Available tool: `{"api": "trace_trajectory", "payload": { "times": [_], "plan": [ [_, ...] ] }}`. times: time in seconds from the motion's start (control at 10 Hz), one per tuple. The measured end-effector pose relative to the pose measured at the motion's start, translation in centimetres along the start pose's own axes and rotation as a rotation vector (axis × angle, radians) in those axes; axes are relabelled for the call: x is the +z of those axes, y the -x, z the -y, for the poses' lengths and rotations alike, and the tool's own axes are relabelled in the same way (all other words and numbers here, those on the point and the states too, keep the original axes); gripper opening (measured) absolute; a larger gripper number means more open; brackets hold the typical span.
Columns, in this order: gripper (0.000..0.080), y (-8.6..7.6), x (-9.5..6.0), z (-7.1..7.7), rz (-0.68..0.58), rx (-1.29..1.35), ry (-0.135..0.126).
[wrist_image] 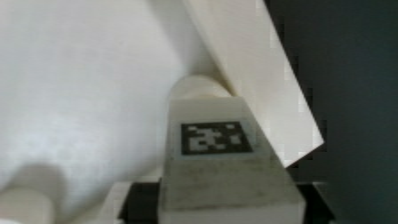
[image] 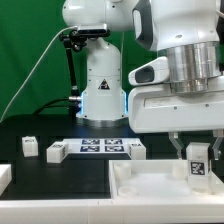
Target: Assemble one leg
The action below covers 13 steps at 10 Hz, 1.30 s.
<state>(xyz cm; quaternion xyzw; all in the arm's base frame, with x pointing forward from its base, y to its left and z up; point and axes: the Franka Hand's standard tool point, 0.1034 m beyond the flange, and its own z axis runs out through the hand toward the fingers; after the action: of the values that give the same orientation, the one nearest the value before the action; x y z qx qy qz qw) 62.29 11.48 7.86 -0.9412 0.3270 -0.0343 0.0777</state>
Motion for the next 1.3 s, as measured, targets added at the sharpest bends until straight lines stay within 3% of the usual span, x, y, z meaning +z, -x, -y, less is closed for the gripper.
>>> {"api": "trace_trajectory", "payload": {
  "times": [0.3,0.6,0.7,0.8,0.9,1.0,1.3],
  "plan": [
    [0.0295,0.0,0.0,-0.1,0.019,0.257,-0.011],
    [0.0303,0.0,0.0,-0.1,0.029,0.253,-0.018],
    [0.0491,0.1,0.0,-0.1,0.029,0.248,-0.018],
    [0.0491,0.2,0.0,0.1,0.029,0.148,-0.016],
    [0.0613,0.3,-0.2,0.4,0.042,0.029,-0.011],
    [0.0642,0.3,-0.4,0.6,0.048,-0.049,-0.010],
    [0.0649,0.6,-0.5,1.4,0.020,-0.496,0.024]
  ]
}}
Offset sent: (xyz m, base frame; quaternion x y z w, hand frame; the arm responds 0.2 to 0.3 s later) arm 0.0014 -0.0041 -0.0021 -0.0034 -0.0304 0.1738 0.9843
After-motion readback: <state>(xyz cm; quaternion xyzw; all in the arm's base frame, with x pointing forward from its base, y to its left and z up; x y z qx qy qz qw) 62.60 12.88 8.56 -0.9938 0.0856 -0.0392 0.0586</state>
